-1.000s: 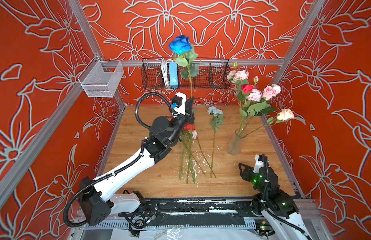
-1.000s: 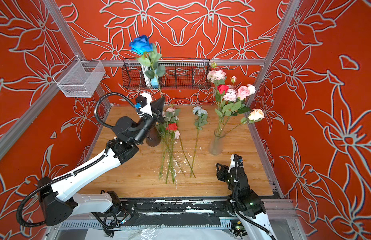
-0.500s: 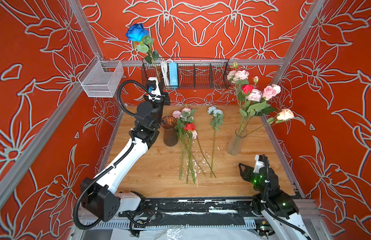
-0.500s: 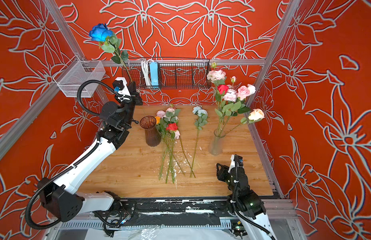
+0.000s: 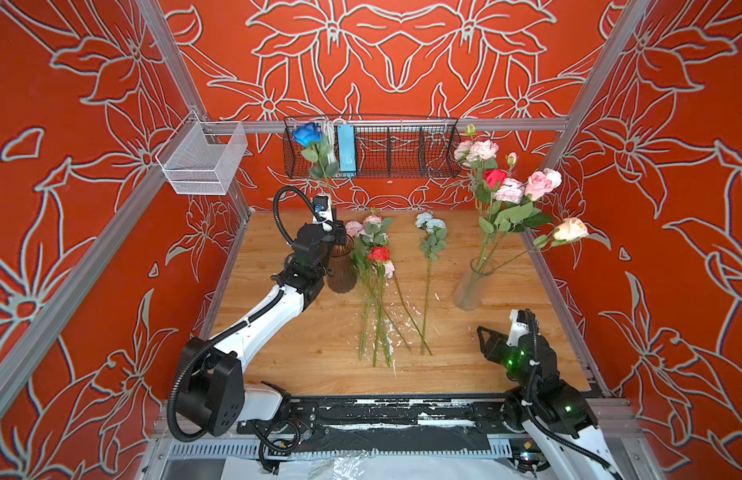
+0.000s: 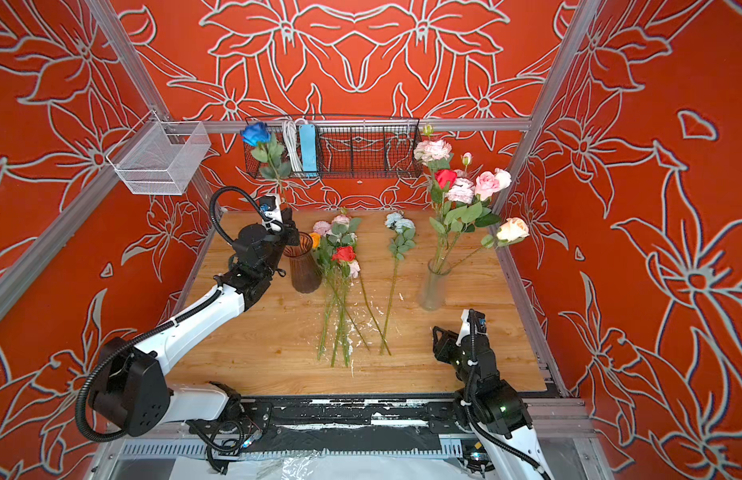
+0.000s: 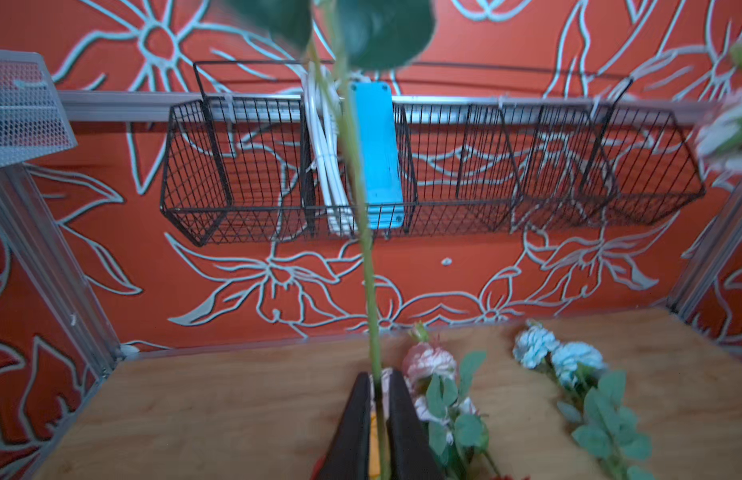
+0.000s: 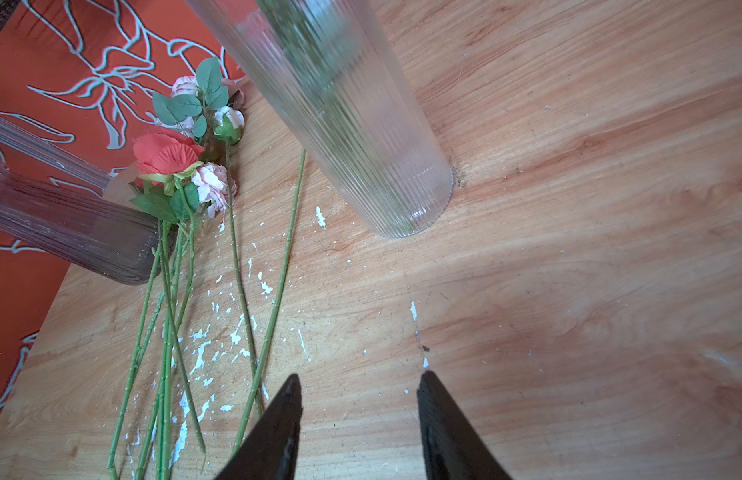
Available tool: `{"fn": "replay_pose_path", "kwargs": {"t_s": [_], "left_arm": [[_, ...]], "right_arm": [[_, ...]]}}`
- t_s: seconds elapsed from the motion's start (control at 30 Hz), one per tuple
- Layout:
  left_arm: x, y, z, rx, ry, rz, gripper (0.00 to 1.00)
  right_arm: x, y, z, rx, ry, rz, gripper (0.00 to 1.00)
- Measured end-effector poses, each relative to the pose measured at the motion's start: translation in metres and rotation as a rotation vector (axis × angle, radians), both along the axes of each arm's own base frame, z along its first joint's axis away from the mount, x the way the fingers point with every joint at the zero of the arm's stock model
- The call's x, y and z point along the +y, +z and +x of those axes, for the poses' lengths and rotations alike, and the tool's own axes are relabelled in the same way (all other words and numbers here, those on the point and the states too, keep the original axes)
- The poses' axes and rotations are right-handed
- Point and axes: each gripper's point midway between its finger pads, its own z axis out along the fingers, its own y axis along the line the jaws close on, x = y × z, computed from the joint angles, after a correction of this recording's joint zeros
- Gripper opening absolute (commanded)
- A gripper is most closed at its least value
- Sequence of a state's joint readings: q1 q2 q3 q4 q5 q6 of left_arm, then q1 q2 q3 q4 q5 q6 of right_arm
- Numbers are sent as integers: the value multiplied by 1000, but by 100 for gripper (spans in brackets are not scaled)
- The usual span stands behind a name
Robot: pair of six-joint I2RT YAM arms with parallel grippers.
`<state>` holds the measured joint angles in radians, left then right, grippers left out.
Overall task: Arrange the flowers into the vase
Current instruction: 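Carry the blue rose to the wire basket and lower its stem in, then open the left gripper and move it back over the bunch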
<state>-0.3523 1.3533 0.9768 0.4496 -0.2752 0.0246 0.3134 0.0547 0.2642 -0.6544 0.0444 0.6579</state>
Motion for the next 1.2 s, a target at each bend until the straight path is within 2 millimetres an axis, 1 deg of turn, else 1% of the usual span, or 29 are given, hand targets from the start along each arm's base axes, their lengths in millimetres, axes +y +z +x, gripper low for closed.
{"fn": "replay_pose_path", "kwargs": {"t_s": [0.03,0.13,0.2,0.27,0.33,0.4,0.43,0.53,0.63,0.7,0.77,0.83,0.9,0.97,1.03,1.1,1.17,1.2], "left_arm": [[-1,-3,0,10,-7,0,34],[-2,-8,-3,32,-13,-16,35],[1,-12,-10,46,-13,-26,36],[5,-13,-21,49,-12,-46,37],[10,-7,-35,37,-14,-77,38],[13,5,-47,18,-21,-105,38],[14,14,-53,0,-31,-121,38],[16,31,-67,-30,-49,-150,38],[15,35,-75,-20,-64,-178,39],[6,31,-81,4,-85,-192,39],[-18,24,-90,39,-138,-193,39],[-48,14,-102,87,-206,-183,39],[-82,-1,-112,159,-263,-166,39],[-113,-21,-114,243,-293,-147,39],[-139,-47,-111,333,-299,-114,39],[-161,-76,-103,422,-289,-72,41],[-181,-106,-93,513,-259,-28,49],[-189,-116,-89,546,-244,-15,50]], "right_arm": [[0,0,0,0,0,0,48],[0,0,0,0,0,0,48],[0,1,0,-3,1,1,48],[0,1,0,-5,0,2,48],[0,1,0,-5,0,1,48],[0,1,0,-5,1,2,48],[0,1,0,-5,1,1,48],[0,1,0,-5,0,1,48],[0,1,0,-5,0,1,48],[0,1,0,-5,0,1,48],[0,1,0,-5,0,1,47],[0,1,0,-5,0,1,48],[0,1,0,-4,0,0,47],[0,1,0,-4,0,0,47],[0,1,0,-4,-1,-1,47],[0,1,0,-5,-1,-1,47],[-1,1,0,-5,-2,-2,47],[-1,1,0,-4,-3,-3,46]]}}
